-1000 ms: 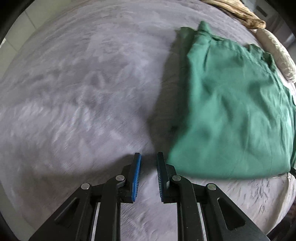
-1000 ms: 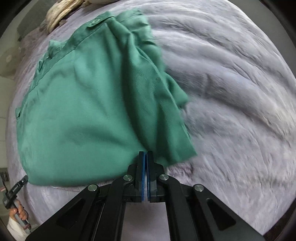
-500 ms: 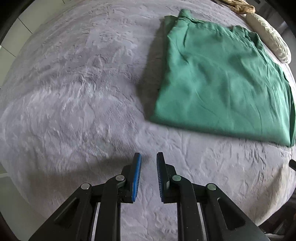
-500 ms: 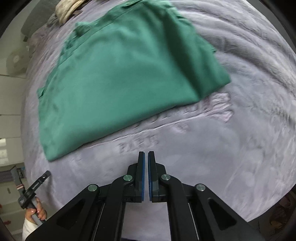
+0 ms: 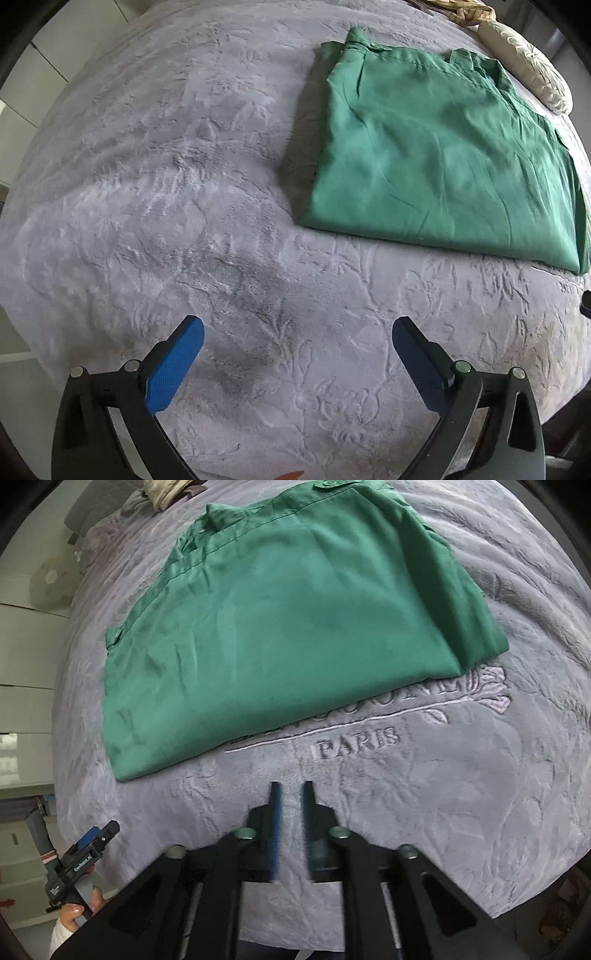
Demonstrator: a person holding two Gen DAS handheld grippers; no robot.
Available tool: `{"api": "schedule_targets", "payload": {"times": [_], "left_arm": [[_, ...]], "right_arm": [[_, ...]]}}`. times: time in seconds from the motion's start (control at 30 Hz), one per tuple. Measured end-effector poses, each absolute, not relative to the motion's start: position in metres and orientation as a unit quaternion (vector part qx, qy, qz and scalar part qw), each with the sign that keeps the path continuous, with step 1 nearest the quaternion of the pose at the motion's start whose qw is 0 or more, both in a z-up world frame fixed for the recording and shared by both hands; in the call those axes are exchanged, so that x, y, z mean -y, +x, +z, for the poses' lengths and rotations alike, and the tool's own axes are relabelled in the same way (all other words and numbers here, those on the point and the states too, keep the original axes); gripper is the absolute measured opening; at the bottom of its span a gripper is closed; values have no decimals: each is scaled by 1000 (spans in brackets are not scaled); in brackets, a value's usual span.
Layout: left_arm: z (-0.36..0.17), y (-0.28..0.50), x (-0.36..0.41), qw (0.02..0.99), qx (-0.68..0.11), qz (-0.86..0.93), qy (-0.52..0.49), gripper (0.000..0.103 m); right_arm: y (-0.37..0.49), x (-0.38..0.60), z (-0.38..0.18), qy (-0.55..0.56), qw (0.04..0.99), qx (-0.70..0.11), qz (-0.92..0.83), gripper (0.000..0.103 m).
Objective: Fold large clothes
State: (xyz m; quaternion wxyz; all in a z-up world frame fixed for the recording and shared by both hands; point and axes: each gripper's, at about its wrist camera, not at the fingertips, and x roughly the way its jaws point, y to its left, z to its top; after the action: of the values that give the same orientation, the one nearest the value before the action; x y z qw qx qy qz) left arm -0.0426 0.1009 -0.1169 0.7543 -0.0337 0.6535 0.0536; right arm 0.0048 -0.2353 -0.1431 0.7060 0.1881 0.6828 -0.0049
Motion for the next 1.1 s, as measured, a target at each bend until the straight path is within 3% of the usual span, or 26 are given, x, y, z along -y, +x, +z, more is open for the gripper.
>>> {"api": "schedule_targets", "payload": {"times": [0.03, 0.07, 0.17, 0.23, 0.6, 0.63, 1.1], "left_arm": [[-114, -40, -100, 755, -653, 55, -32, 102], [-112, -42, -99, 755, -653, 55, -31, 102], [-107, -38, -101, 755, -653, 57, -26, 102], [-110, -24, -101, 756, -652, 58, -17, 102], [-114, -9, -91, 758, -651, 23, -22, 102], [-114, -9, -91, 758, -652, 20, -25, 102], [-128, 7, -99, 754, -657, 13, -24, 102]], "right_arm": [[5, 232, -141, 184, 708, -681, -4, 59], [4, 229, -139, 181, 711, -679, -2, 69], [7, 213, -132, 172, 719, -673, 16, 72], [9, 205, -124, 168, 730, -662, 25, 82], [13, 177, -123, 177, 733, -655, 53, 90], [13, 175, -124, 177, 732, -656, 55, 103], [14, 154, -141, 184, 711, -674, 80, 103]]}}
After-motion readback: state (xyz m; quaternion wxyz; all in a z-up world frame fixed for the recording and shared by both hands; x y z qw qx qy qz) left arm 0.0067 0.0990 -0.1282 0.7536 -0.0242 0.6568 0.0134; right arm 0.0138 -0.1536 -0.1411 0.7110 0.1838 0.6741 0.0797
